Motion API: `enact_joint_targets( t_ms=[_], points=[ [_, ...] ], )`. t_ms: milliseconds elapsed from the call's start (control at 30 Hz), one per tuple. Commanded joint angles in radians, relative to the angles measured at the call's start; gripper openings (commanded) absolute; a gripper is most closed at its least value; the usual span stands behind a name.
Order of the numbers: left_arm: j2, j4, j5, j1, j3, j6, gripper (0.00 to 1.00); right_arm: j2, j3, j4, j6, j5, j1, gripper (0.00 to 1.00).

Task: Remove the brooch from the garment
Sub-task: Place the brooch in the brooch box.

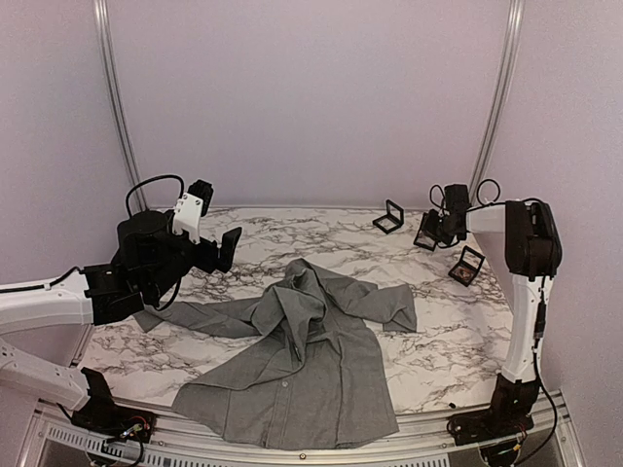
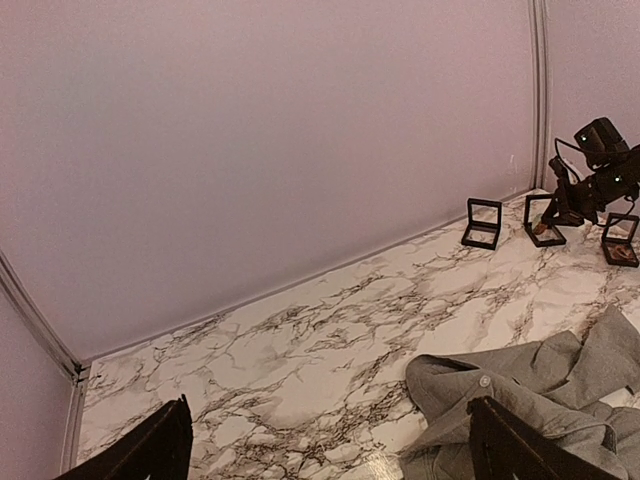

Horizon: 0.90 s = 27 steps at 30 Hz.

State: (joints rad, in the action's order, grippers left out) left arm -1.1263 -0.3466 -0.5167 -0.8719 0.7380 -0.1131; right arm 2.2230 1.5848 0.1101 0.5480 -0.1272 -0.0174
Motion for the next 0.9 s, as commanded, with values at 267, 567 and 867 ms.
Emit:
enact_joint_targets(
  t_ms=[267,567,867],
  points=[
    [0.009,0.011,-0.008,0.005,0.023,0.010,0.99,-0.006,0.057,0.073,-0.031,0.053,0.005,0.33],
    [-0.025,0.010,0.015,0.005,0.046,0.050,0.99,-0.085,0.028,0.109,-0.071,0.068,0.004,0.37],
    [-0.049,0.100,0.088,0.012,0.083,0.274,0.99,-0.236,-0.109,0.099,-0.193,0.053,-0.143,0.49]
  ],
)
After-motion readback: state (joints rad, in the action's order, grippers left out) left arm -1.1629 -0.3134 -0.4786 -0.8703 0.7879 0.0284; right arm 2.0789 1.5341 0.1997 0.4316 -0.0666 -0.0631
